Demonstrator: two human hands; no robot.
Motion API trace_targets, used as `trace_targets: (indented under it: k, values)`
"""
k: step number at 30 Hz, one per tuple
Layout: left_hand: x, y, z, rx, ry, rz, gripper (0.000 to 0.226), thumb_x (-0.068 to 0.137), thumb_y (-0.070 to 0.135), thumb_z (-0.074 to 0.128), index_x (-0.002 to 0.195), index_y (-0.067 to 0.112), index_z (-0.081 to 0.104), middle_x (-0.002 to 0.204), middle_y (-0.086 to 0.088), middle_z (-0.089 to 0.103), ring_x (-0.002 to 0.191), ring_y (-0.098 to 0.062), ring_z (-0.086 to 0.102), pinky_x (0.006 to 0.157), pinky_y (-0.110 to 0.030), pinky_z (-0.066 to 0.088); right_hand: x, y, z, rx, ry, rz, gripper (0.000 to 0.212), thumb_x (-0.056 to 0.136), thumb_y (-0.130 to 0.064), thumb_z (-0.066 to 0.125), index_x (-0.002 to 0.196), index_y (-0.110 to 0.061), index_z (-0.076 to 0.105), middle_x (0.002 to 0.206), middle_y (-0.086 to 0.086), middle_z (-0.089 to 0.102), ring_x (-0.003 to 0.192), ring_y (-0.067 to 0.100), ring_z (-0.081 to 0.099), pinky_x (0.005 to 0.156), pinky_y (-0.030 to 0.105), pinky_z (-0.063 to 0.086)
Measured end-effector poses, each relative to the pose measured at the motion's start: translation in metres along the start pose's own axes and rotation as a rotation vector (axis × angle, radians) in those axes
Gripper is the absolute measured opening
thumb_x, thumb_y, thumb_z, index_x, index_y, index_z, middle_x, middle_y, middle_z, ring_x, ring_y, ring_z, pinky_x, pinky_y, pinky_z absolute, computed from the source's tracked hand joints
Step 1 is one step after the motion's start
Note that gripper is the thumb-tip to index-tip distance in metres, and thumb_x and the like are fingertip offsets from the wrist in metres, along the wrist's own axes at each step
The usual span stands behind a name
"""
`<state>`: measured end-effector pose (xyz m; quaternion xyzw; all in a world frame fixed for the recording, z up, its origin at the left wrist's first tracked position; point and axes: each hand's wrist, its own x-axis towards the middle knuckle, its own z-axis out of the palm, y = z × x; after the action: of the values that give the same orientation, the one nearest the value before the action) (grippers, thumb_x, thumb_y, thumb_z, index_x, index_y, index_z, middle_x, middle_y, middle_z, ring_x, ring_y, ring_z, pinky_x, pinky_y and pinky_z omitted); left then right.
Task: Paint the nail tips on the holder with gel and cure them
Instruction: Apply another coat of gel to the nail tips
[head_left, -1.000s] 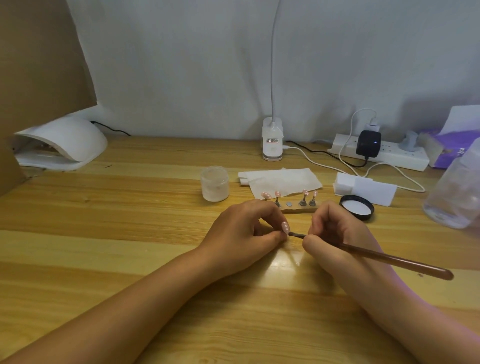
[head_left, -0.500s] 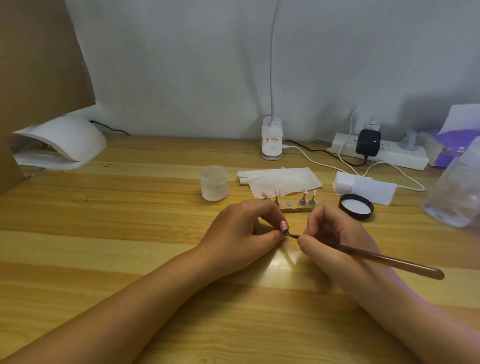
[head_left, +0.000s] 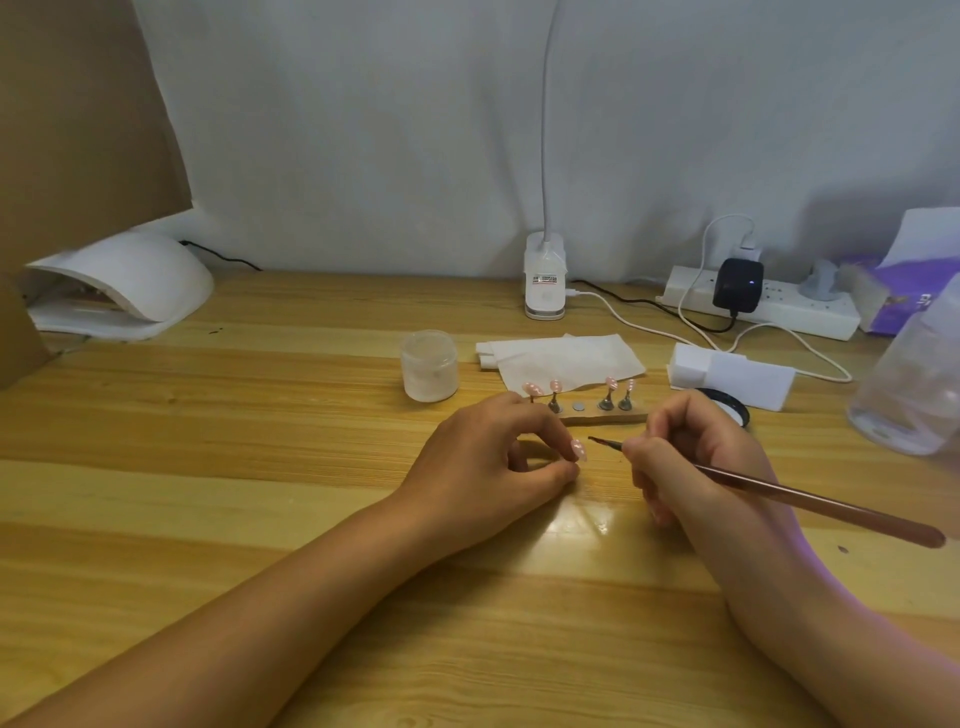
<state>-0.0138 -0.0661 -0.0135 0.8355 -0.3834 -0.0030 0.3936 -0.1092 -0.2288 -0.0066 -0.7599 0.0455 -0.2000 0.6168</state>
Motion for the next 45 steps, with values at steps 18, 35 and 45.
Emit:
trace_targets:
  k: [18,35,45]
  values:
    - [-0.003,0.002,0.002,0.142,0.123,0.068,0.036,0.076,0.046,0.075,0.100,0.037,0.050,0.104,0.021,0.046,0.079,0.006,0.049,0.063,-0.016,0.035,-0.002,0.000,0.001,-0.021,0.020,0.000,0.015,0.085,-0.020,0.065,0.074,-0.026,0.056,0.063,0.001,0.056,0.056,0.011,0.049,0.055,0.033,0.040]
    - [0.018,-0.042,-0.023,-0.096,0.519,-0.354,0.073,0.084,0.019,0.074,0.137,0.023,0.025,0.125,0.008,0.043,0.122,-0.015,0.045,0.097,-0.031,0.039,-0.003,-0.001,0.001,-0.012,0.001,-0.016,0.018,0.086,-0.017,0.064,0.073,-0.025,0.055,0.061,0.000,0.055,0.054,0.011,0.047,0.052,0.031,0.039]
    - [0.013,-0.024,-0.019,0.041,0.642,-0.088,0.068,0.071,0.020,0.080,0.117,0.024,0.030,0.114,-0.002,0.042,0.106,-0.019,0.047,0.087,-0.031,0.049,-0.004,-0.003,0.004,-0.080,0.038,-0.065,0.018,0.086,-0.017,0.065,0.075,-0.027,0.054,0.064,0.004,0.057,0.053,0.009,0.048,0.050,0.028,0.041]
